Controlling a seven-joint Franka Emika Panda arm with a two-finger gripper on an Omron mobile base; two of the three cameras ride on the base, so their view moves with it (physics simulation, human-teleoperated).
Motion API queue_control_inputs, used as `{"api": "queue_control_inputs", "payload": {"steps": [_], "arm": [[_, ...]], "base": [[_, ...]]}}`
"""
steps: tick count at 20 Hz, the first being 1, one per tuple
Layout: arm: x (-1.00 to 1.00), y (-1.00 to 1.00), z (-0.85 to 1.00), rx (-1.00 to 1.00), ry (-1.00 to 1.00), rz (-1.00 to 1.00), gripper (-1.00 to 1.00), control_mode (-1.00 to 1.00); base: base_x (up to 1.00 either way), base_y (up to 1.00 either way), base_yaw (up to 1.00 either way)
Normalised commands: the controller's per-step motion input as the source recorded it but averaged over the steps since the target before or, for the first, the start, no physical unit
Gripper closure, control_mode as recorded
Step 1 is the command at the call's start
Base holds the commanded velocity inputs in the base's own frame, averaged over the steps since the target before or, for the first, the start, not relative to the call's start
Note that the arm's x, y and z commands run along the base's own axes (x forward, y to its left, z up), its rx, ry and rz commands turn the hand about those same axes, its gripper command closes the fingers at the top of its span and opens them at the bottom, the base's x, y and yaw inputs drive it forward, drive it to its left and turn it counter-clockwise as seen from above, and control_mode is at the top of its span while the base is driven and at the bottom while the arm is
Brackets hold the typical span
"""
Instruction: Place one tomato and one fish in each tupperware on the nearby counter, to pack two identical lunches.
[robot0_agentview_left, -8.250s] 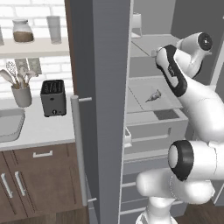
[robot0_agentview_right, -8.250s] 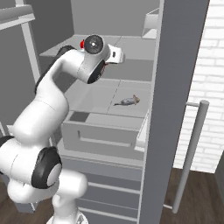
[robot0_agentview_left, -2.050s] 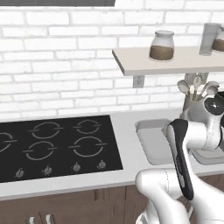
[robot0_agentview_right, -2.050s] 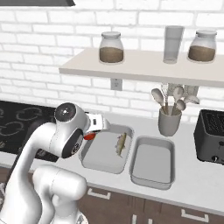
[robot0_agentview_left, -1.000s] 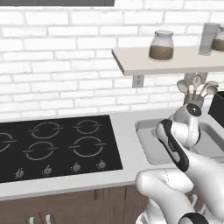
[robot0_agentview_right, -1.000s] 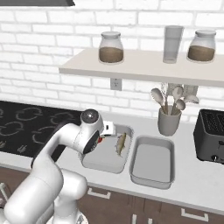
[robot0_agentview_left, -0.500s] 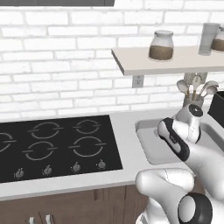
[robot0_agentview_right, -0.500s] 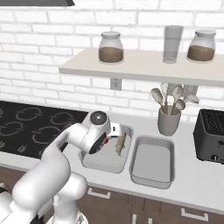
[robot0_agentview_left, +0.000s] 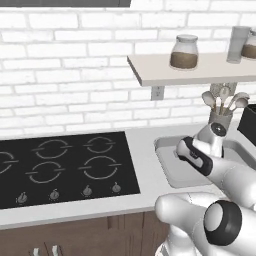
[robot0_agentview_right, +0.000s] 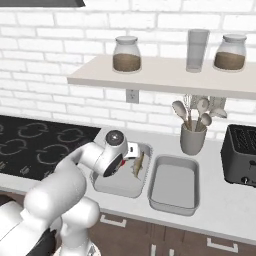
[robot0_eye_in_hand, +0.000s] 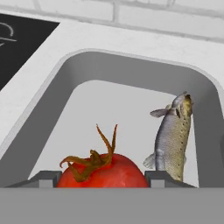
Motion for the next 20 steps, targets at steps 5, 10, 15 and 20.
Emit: {"api": "queue_control_inputs", "payload": {"steps": [5,10,15,20], "arm": [[0.19,0.0,-0.09,0.0,0.0,0.0,-1.0,-1.0],[0.0,0.0,0.1,0.0,-0.01,0.0,-1.0,-1.0],[-0.19,0.0,0.5,0.0,-0.04,0.0,-1.0,-1.0],[-0.69,0.07,0.64,-0.01,-0.1,0.0,-1.0,-1.0]], "base": [[0.0,0.0,0.0],[0.0,0.0,0.0],[0.0,0.0,0.0],[0.0,0.0,0.0]]}}
